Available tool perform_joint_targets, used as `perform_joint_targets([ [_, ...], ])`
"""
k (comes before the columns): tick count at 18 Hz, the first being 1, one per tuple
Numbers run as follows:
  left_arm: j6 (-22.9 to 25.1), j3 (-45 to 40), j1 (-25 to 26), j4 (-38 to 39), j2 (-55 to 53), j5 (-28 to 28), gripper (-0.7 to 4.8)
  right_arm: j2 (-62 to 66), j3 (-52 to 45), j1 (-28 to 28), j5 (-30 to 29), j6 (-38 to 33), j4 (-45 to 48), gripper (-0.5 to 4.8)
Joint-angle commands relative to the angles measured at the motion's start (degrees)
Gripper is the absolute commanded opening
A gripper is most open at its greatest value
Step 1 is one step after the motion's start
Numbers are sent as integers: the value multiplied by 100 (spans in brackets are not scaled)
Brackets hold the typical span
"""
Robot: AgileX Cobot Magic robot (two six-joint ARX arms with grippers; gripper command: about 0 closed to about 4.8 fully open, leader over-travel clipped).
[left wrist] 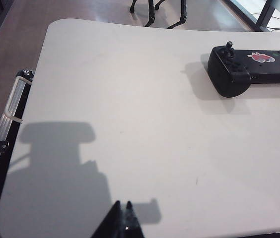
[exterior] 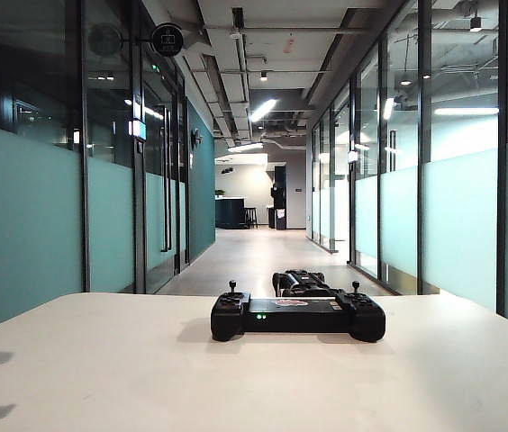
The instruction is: Push the left joystick on the remote control sitting on the white table backward to make the robot dog back up in a straight line until it returns close to you.
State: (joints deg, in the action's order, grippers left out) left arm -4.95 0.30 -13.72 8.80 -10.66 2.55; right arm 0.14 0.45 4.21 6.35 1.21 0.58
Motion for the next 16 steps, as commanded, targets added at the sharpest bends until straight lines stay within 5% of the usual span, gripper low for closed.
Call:
perform_joint_targets([
  [1,2,15,-2,-63,-2,-20,-5,-15,-52,2,20,13,70,-5],
  [16,2,15,7,-299,116,258,-5,-15,-50,2,2,13,70,-5],
])
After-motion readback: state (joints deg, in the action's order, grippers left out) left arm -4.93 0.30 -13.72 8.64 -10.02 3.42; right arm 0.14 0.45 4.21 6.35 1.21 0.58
